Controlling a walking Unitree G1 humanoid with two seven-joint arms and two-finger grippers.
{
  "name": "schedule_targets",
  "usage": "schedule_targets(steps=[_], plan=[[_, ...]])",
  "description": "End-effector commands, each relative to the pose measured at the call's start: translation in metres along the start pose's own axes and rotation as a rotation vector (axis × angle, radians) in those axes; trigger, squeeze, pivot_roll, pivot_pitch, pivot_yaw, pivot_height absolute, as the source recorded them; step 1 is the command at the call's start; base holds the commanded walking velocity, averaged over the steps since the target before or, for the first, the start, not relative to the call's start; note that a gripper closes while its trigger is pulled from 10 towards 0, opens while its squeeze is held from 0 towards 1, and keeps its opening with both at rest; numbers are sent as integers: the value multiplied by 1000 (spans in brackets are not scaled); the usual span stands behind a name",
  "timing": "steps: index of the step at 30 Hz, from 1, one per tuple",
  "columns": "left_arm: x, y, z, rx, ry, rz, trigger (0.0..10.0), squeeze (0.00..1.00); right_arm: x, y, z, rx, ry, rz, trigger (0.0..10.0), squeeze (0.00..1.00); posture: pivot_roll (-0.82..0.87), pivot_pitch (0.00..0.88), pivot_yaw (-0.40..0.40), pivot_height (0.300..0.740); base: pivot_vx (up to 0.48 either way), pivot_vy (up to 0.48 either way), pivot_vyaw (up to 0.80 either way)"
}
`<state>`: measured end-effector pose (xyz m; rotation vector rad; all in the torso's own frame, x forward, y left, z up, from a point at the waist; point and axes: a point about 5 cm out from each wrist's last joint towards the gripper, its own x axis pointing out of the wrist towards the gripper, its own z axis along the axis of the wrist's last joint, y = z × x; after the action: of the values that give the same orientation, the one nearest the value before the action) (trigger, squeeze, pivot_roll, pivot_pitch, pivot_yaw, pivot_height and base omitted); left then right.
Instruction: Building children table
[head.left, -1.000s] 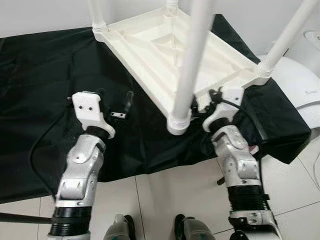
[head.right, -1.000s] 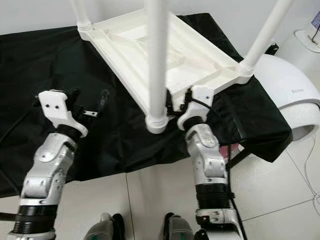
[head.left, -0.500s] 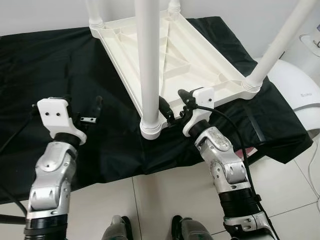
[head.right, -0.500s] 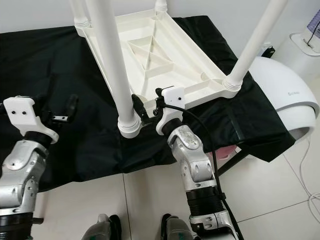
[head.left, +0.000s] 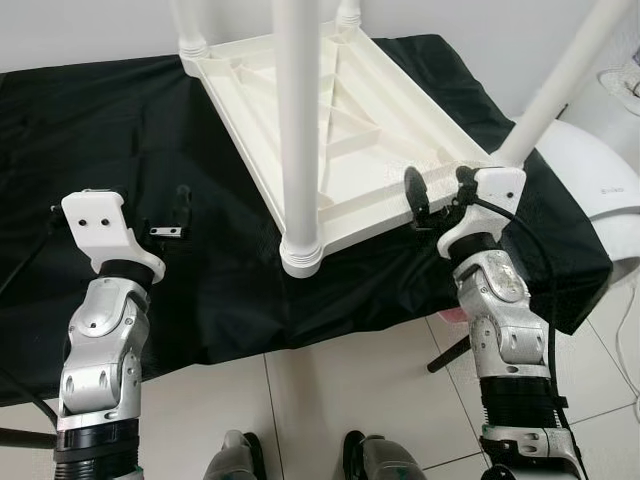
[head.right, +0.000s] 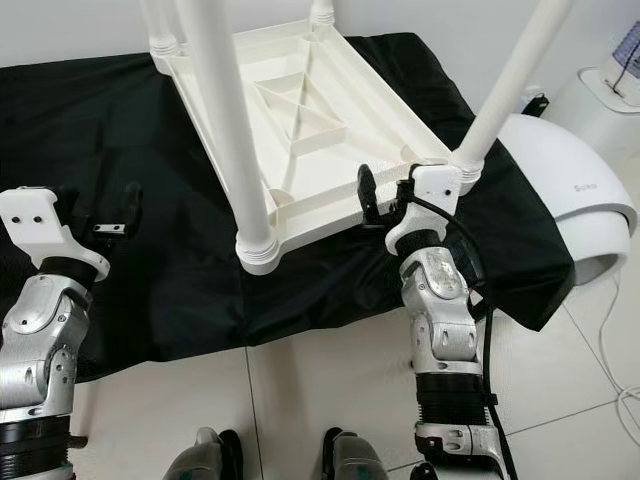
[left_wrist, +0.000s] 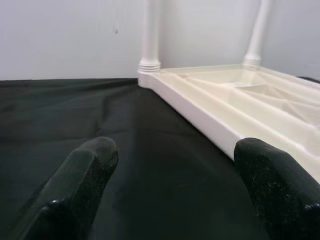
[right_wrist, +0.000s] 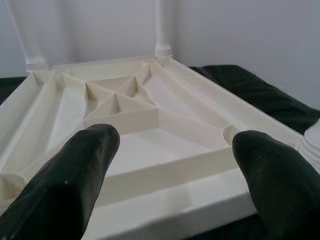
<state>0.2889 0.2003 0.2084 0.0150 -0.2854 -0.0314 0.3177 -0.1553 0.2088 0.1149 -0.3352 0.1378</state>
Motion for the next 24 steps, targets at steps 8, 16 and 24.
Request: schedule_targets(steps=[8,16,24], plan=[[-5,-10,-8,-37,23,-44,10000,0,-7,1,-8,-7,31,11,10000,0,-95,177,-4,740,0,0,0],[-6,-9,-7,-9,30,-31,10000,0,-8,-3,-11,-21,37,8,10000,0,-73,169,-21,740,0,0,0],[-6,-12,-8,-10,30,-37,10000,0,-7,-4,-13,-39,42,16,10000,0,-65,157,-25,740,0,0,0]])
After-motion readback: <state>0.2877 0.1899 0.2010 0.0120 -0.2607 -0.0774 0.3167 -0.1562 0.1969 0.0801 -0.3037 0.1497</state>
